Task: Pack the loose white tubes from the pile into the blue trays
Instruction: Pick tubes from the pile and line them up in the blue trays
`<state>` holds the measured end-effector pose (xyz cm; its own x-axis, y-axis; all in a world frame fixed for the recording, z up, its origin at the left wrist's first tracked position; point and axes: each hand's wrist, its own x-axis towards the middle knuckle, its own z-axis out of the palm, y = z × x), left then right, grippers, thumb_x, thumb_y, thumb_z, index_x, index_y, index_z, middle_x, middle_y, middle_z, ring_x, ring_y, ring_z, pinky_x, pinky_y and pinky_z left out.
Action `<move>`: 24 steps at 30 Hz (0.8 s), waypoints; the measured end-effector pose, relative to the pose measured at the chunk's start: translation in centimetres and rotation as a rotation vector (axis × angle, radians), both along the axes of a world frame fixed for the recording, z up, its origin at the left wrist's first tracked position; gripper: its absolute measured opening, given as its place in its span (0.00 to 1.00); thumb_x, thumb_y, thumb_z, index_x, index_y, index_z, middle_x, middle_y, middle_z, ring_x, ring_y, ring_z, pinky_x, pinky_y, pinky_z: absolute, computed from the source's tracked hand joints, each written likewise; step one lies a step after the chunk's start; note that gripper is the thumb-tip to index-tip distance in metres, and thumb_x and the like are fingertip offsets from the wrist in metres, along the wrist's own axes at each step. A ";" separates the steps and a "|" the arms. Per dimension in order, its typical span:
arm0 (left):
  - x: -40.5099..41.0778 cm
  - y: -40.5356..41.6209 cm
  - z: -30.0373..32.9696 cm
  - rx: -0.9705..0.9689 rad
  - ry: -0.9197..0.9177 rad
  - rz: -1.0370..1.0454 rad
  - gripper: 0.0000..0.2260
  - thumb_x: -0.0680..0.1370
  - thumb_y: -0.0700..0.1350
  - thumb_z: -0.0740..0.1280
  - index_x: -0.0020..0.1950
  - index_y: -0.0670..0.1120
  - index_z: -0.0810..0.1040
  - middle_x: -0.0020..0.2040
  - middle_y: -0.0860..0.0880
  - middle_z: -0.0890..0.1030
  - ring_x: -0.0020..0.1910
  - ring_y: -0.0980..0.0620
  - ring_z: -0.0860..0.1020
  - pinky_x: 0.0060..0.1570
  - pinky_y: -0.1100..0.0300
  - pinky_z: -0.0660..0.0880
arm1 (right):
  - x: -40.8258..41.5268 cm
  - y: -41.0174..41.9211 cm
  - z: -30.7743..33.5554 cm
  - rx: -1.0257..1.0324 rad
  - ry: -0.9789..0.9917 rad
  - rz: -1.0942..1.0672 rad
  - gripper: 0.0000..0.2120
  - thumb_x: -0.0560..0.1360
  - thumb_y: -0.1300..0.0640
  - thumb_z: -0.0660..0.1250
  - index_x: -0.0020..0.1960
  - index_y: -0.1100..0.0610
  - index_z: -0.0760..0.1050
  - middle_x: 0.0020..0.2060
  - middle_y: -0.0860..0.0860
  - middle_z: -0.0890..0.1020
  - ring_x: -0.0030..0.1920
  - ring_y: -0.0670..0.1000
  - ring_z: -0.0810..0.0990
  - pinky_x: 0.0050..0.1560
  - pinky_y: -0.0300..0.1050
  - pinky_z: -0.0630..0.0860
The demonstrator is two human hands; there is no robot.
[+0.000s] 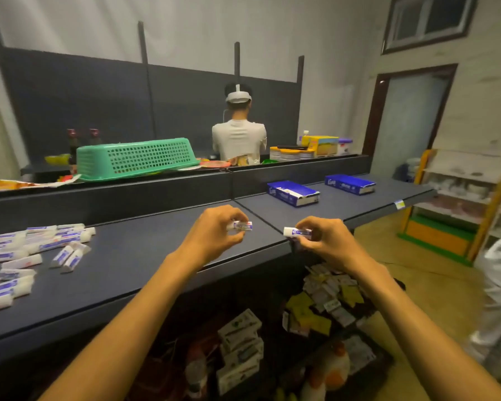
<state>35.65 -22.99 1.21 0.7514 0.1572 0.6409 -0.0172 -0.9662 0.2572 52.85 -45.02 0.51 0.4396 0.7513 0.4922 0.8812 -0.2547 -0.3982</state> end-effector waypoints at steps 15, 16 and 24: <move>22.3 -5.1 0.8 0.063 0.010 0.044 0.11 0.73 0.47 0.73 0.54 0.49 0.80 0.54 0.50 0.83 0.53 0.50 0.80 0.49 0.51 0.80 | 20.6 -4.1 0.9 -0.053 -0.139 -0.096 0.13 0.75 0.55 0.70 0.59 0.52 0.78 0.51 0.49 0.83 0.45 0.43 0.79 0.49 0.38 0.79; 23.6 -5.1 1.0 0.071 0.013 0.052 0.11 0.73 0.47 0.73 0.55 0.49 0.80 0.54 0.49 0.83 0.53 0.49 0.80 0.48 0.52 0.80 | 22.0 -3.9 1.2 -0.056 -0.156 -0.090 0.13 0.75 0.55 0.71 0.59 0.53 0.78 0.52 0.49 0.82 0.47 0.43 0.79 0.51 0.39 0.79; 31.7 -3.4 1.6 0.064 0.052 0.149 0.12 0.74 0.48 0.73 0.56 0.49 0.80 0.55 0.49 0.82 0.54 0.49 0.80 0.44 0.56 0.79 | 31.8 -1.2 2.0 -0.045 -0.181 -0.031 0.13 0.75 0.55 0.71 0.59 0.54 0.79 0.53 0.50 0.79 0.50 0.45 0.77 0.50 0.40 0.78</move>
